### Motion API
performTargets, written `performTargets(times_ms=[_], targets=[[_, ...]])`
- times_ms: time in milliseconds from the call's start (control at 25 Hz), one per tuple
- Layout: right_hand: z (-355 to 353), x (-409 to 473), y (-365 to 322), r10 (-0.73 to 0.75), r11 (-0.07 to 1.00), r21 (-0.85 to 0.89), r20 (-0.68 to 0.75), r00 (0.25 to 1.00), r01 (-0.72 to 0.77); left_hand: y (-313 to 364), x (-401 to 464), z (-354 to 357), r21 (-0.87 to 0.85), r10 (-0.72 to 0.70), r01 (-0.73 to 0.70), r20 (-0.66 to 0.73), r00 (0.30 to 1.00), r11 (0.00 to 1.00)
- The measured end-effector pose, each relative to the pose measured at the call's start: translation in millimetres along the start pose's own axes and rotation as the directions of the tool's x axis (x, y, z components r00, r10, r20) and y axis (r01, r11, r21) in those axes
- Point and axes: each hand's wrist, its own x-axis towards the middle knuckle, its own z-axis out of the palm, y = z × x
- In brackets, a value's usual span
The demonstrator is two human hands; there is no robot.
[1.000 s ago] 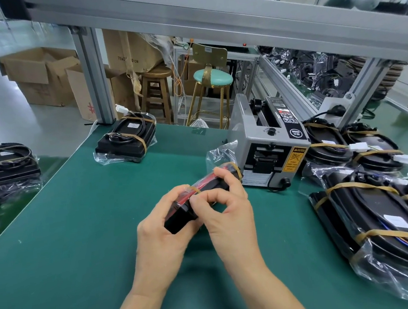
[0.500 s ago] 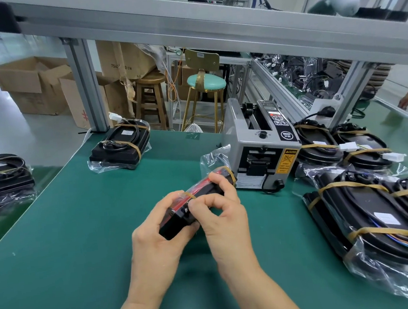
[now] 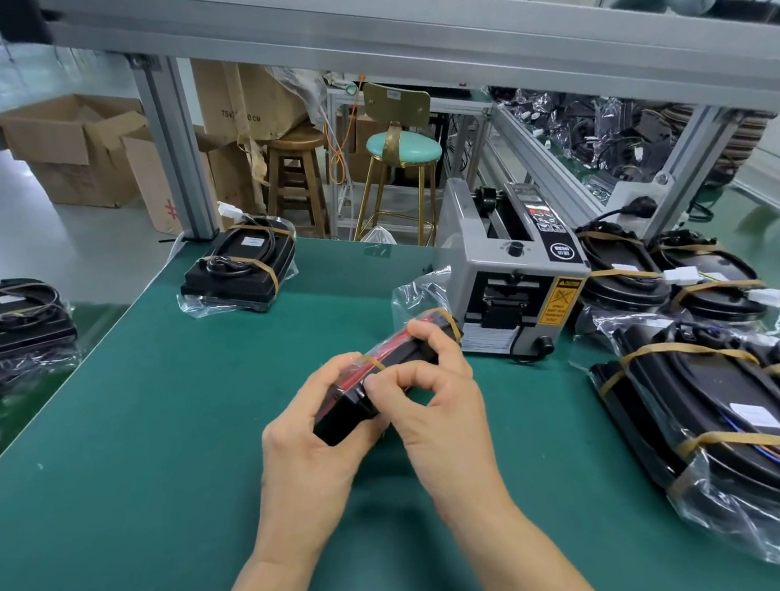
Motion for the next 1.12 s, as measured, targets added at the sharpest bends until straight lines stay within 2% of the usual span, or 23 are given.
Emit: performTargets(times_ms=[640, 800, 840, 960, 1120], targets=[[5.2, -1.0, 3.6, -0.019, 0.997, -0.075, -0.045, 0.999, 0.016, 2.1, -1.1, -0.7, 0.007, -0.01, 0.011, -0.014, 1.0, 1.0], [3.2, 2.5, 2.3, -0.001, 0.993, 0.121, -0.082, 0.997, 0.011, 3.8, -2.9, 1.1, 0.04, -0.016, 0.016, -0.001, 1.0, 0.999], [4.8, 2.4, 1.4, -0.007, 0.992, 0.126, -0.083, 0.997, 0.018, 4.6, -3.4, 0.9, 0.039, -0.02, 0.02, -0.005, 1.0, 0.999], [11.0, -1.2, 2.3, -0.055, 0.998, -0.001, -0.066, 0.996, 0.055, 5.5, -3.3, -0.4, 0.033, -0.028, 0.028, -0.015, 0.999, 0.999], [4.6, -5.3, -2.9, -0.059, 0.985, -0.159, 0.031, 0.998, 0.064, 3.0, -2.4, -1.7, 0.057, -0.042, 0.043, -0.01, 0.999, 0.997]])
